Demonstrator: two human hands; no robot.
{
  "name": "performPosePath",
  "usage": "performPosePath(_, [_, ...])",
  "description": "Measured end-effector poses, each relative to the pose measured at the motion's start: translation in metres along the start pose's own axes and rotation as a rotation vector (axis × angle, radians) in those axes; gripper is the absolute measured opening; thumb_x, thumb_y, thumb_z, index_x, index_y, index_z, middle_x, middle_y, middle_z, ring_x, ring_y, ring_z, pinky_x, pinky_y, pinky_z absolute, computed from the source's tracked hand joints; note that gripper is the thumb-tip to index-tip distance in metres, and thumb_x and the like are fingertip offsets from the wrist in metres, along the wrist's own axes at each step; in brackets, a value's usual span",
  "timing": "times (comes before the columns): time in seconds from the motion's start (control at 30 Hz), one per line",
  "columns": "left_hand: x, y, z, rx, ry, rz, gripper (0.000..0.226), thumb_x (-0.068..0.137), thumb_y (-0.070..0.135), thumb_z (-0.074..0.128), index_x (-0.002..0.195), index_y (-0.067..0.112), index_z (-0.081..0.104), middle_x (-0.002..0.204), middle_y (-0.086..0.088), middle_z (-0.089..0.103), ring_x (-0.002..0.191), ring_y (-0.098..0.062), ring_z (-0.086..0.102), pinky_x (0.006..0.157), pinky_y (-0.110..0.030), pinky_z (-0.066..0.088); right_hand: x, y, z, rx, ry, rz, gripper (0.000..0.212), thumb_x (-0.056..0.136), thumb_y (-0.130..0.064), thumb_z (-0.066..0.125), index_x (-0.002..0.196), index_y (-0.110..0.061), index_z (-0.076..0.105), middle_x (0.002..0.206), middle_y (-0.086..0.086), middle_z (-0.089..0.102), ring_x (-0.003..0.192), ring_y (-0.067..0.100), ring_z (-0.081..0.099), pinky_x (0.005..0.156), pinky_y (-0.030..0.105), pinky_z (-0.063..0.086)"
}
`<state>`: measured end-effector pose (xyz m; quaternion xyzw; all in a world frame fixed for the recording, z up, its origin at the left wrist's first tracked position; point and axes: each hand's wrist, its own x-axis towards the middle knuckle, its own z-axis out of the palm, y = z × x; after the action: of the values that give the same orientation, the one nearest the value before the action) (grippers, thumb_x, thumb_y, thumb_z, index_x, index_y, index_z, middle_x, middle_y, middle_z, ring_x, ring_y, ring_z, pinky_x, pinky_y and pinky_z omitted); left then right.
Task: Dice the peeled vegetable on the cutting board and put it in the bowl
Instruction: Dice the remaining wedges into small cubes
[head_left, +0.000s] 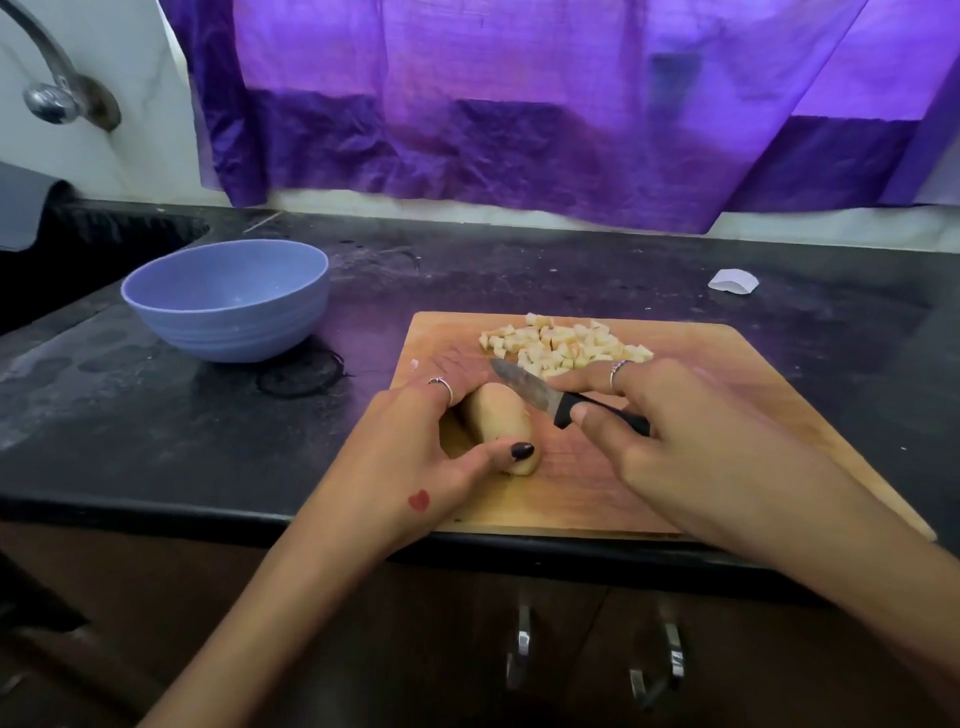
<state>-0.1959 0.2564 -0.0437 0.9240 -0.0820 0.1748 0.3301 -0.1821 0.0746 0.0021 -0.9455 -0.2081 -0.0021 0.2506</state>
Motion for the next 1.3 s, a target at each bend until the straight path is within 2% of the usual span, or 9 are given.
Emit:
performPosePath(0.1, [0.001,-0.001,0.000,0.033,-0.006,0.002,0.056,0.072,0.046,0.070,0.125,0.031,0.058,0.108,0.033,0.049,0.109,0.009,0.044,0.085,0.002,0.029,0.007,-0.006,0.004,-0.054,-0.013,-0.001,0.031,0.097,-0.035,0.043,0.127,-0.035,0.051,0.107,-0.003,0.058,0.089,0.015,0.058,0.076,0.029,0.049])
performPosePath(0.2, [0.000,0.002,0.000,0.029,-0.002,0.004,0.051,0.073,0.042,0.071,0.122,0.030,0.060,0.098,0.038,0.042,0.101,0.011,0.040,0.082,0.008,0.024,0.009,-0.012,0.010,-0.113,-0.013,-0.006,0.028,0.098,-0.034,0.043,0.124,-0.031,0.052,0.093,-0.006,0.056,0.077,0.011,0.056,0.060,0.023,0.044])
performPosePath(0.33, [-0.001,0.007,0.001,0.020,-0.012,0.017,0.040,0.078,0.031,0.072,0.116,0.026,0.062,0.093,0.034,0.046,0.088,0.010,0.045,0.082,0.007,0.025,0.005,-0.016,0.011,-0.173,-0.044,0.004,0.032,0.098,-0.032,0.041,0.128,-0.031,0.050,0.098,0.001,0.054,0.080,0.017,0.053,0.070,0.030,0.048])
performPosePath(0.5, [-0.004,0.004,0.005,0.008,-0.058,0.033,0.039,0.082,0.036,0.066,0.120,0.029,0.059,0.113,0.019,0.053,0.106,0.000,0.044,0.078,-0.005,0.030,-0.002,-0.023,0.007,-0.261,-0.141,0.074,0.036,0.099,-0.029,0.044,0.135,-0.031,0.043,0.083,-0.002,0.034,0.078,0.017,0.047,0.071,0.028,0.045])
performPosePath(0.67, [-0.003,-0.003,0.009,-0.045,-0.057,0.072,0.035,0.082,0.039,0.065,0.116,0.036,0.057,0.120,0.021,0.053,0.111,0.005,0.044,0.084,0.003,0.026,-0.018,-0.026,0.003,-0.209,-0.168,0.138,0.040,0.099,-0.036,0.039,0.137,-0.047,0.033,0.117,-0.005,0.048,0.087,0.010,0.051,0.064,0.017,0.043])
performPosePath(0.9, [-0.005,-0.006,0.011,-0.023,-0.044,0.107,0.046,0.085,0.044,0.061,0.127,0.026,0.054,0.124,0.012,0.055,0.116,-0.001,0.042,0.094,-0.011,0.031,-0.017,-0.023,-0.011,-0.121,-0.339,0.195,0.010,0.100,-0.035,0.035,0.109,-0.039,0.033,0.046,0.000,0.053,0.032,0.010,0.047,0.040,0.024,0.042])
performPosePath(1.0, [-0.004,-0.007,0.014,-0.016,-0.040,0.102,0.053,0.084,0.042,0.062,0.133,0.023,0.050,0.129,0.010,0.052,0.123,-0.005,0.042,0.103,-0.019,0.031,-0.015,-0.030,-0.010,0.027,-0.337,0.304,0.010,0.101,-0.031,0.036,0.108,-0.027,0.043,0.063,0.006,0.056,0.040,0.013,0.048,0.039,0.023,0.038])
performPosePath(1.17, [-0.005,-0.009,0.016,0.006,-0.010,0.120,0.061,0.082,0.056,0.055,0.134,0.025,0.049,0.130,0.011,0.052,0.123,-0.004,0.041,0.103,-0.020,0.031,-0.003,-0.036,-0.007,-0.133,-0.267,0.416,0.050,0.102,-0.041,0.025,0.094,-0.004,0.058,0.073,0.015,0.059,0.057,0.026,0.051,0.041,0.024,0.039])
performPosePath(1.3, [-0.004,-0.009,0.019,0.034,0.018,0.131,0.052,0.085,0.048,0.059,0.130,0.022,0.053,0.125,0.007,0.056,0.121,-0.008,0.043,0.103,-0.024,0.033,0.003,-0.035,-0.002,-0.194,-0.221,0.408,0.049,0.101,-0.039,0.026,0.085,-0.005,0.056,0.072,0.015,0.063,0.056,0.028,0.056,0.046,0.026,0.044])
